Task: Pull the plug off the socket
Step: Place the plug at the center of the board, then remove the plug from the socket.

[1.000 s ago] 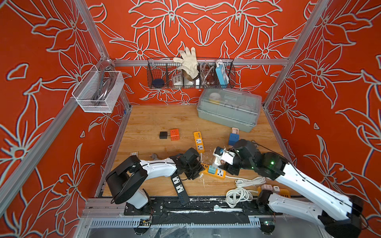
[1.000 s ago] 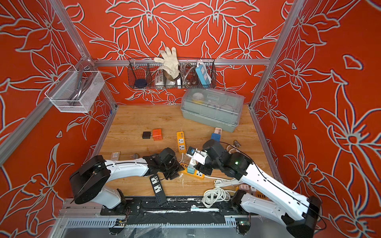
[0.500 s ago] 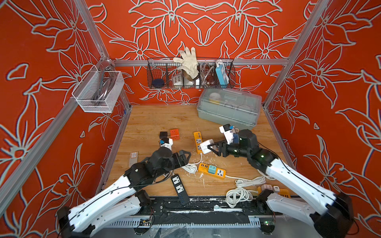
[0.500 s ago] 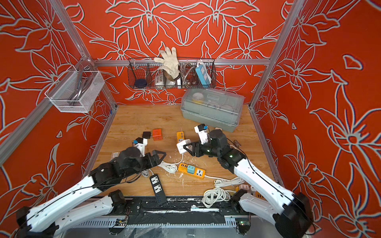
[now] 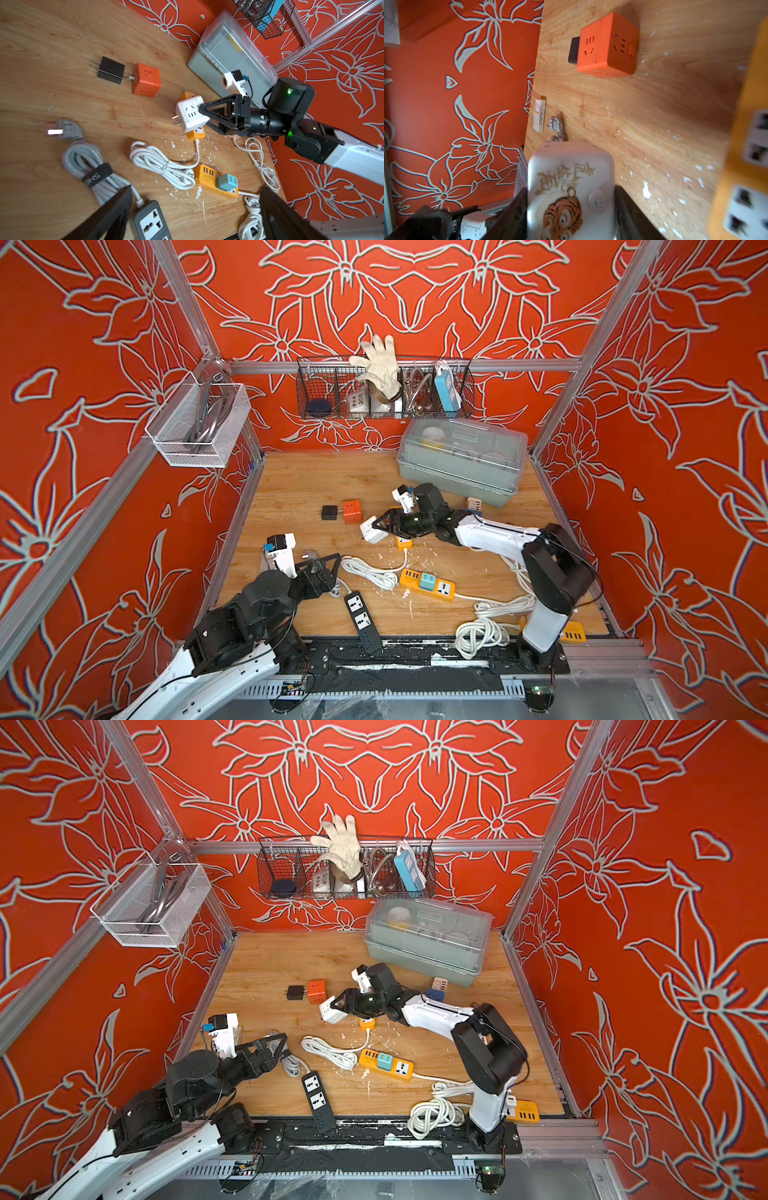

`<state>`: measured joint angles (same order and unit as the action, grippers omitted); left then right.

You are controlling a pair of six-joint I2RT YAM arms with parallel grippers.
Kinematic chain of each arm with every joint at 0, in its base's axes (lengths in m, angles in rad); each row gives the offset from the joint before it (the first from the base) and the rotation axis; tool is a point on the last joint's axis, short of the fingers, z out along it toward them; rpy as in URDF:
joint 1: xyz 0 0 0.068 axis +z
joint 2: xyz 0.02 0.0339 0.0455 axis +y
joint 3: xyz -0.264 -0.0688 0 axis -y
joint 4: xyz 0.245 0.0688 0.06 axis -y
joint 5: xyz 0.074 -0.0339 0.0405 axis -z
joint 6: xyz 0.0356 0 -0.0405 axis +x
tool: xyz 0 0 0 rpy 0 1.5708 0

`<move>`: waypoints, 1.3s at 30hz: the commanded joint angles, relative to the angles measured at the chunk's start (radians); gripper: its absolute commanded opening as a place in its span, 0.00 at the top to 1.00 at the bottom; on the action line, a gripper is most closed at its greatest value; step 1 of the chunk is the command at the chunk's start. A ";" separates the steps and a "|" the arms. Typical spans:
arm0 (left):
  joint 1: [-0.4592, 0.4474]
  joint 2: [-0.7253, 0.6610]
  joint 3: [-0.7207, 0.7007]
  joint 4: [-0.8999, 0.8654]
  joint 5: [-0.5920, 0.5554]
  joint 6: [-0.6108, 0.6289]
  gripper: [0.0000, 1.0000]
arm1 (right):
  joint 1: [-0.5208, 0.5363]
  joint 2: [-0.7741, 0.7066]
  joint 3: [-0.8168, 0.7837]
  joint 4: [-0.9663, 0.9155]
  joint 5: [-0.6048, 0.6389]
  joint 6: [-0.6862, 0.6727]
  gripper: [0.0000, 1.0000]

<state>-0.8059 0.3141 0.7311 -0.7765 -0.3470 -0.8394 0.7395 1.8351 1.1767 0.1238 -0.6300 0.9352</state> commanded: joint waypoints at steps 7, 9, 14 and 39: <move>0.003 -0.039 -0.012 -0.038 -0.021 0.002 0.05 | 0.071 0.273 0.314 -0.131 0.067 0.045 0.60; 0.003 -0.044 -0.015 -0.040 -0.018 0.000 0.05 | 0.075 0.314 0.366 -0.176 0.091 0.053 0.58; 0.004 -0.042 -0.016 -0.038 -0.003 -0.012 0.06 | 0.079 0.367 0.469 -0.326 0.148 0.024 0.39; 0.004 0.281 -0.271 0.554 0.424 -0.323 0.08 | 0.055 -0.927 -0.376 -0.618 0.424 -0.929 0.19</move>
<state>-0.8059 0.5388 0.4706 -0.3759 -0.0162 -1.1000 0.8017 0.9638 0.8871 -0.4545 -0.2768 0.1352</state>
